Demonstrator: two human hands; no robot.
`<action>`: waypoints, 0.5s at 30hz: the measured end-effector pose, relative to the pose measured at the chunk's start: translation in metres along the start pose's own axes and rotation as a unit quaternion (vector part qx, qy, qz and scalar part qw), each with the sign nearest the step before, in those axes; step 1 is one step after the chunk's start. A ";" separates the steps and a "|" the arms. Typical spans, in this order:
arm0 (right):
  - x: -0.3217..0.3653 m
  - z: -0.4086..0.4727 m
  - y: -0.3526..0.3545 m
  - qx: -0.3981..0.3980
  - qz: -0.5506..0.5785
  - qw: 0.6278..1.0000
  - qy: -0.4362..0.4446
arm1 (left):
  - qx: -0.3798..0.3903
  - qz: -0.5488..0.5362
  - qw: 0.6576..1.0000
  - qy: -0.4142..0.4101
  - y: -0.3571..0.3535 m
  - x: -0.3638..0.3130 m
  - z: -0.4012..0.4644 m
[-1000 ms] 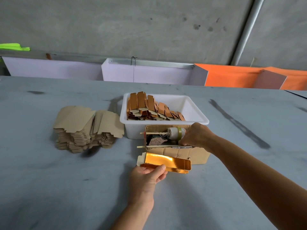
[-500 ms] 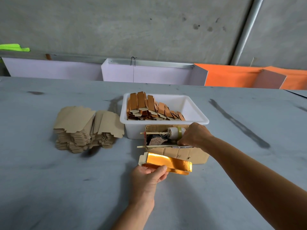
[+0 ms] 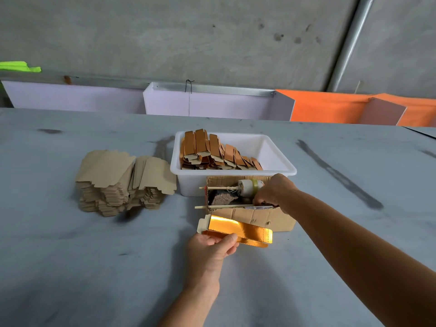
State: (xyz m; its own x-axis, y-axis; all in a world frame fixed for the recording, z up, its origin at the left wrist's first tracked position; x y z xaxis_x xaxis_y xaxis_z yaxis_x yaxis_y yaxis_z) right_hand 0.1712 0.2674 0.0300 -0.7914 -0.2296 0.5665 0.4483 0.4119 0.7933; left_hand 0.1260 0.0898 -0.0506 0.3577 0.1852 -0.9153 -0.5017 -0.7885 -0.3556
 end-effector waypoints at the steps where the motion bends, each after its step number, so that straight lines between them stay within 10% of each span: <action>1: 0.000 0.000 0.000 0.004 0.007 1.000 -0.005 | -0.001 0.000 1.000 0.001 0.000 0.000 0.000; 15: 0.006 -0.006 0.019 0.094 0.061 0.992 -0.060 | -0.003 0.000 1.000 0.005 -0.001 -0.002 -0.001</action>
State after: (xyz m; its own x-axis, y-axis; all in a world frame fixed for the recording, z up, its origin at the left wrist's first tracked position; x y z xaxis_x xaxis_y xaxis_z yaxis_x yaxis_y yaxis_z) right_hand 0.1780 0.2685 0.0497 -0.7847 -0.0659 0.6164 0.4675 0.5900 0.6583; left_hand 0.1268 0.0893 -0.0480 0.3661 0.1797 -0.9130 -0.4971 -0.7917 -0.3552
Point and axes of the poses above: each hand's wrist, its own z-axis towards the middle knuckle, its own y-axis out of the back of the hand, x = y × z, the point moved 3 cm from there along z, towards the middle knuckle
